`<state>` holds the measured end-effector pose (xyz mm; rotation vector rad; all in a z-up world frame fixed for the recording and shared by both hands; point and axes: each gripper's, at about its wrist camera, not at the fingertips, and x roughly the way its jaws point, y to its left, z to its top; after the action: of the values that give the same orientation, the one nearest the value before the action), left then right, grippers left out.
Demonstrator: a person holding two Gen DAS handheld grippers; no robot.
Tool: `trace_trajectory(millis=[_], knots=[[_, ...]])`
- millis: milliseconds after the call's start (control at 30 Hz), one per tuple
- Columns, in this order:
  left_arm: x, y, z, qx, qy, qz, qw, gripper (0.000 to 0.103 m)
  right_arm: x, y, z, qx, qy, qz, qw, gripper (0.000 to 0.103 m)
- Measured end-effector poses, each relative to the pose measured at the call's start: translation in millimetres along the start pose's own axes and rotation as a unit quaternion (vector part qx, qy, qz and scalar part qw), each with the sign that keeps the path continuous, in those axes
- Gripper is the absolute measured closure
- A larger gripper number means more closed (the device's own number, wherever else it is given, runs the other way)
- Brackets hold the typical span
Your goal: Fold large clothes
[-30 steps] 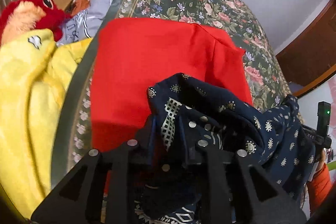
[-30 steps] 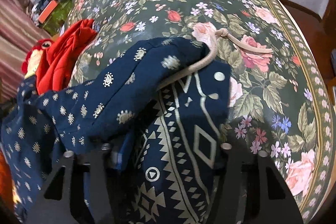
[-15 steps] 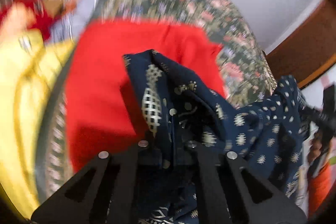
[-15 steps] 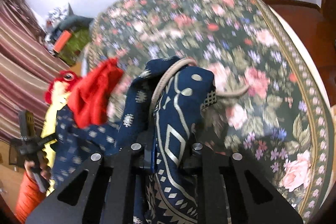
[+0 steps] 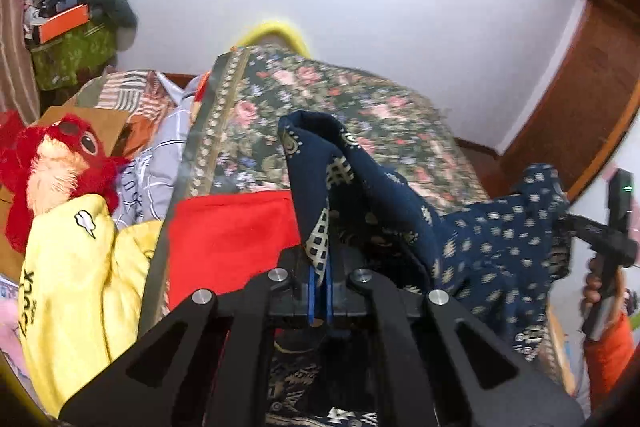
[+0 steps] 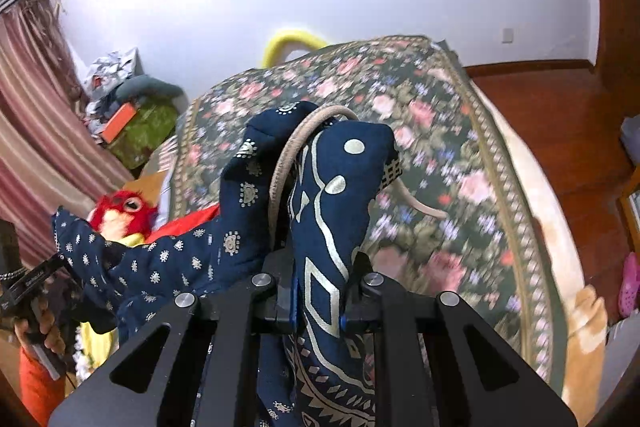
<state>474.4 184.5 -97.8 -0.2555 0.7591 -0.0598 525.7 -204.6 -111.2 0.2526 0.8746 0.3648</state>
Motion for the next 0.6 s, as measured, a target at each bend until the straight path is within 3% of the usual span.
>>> trace_trajectory(millis=[133,333,500,600], knots=[[55.8,22.0,0.6,-0.025,0.032,0.026,0.9988,0.1,54.7,-14.4,-2.1,0.008,0.041,-0.031,0.999,0.091],[121.9,43.9,-19.9,-0.01,0.077,0.085,0.9933,0.1,114.1,-43.5,-19.3,0.019,0.085,-0.063,0.994,0.09],[153.4,64.3,-35.9,-0.012,0.11,0.103,0.9885,0.097,121.9,-54.7,-28.3,-0.001,0.09,-0.077,0.993,0.083],[152.3,66.3,-43.4,-0.014,0.11,0.105,0.9883,0.094,111.2,-52.1,-34.0,-0.03,0.079,-0.095,0.992,0.076]])
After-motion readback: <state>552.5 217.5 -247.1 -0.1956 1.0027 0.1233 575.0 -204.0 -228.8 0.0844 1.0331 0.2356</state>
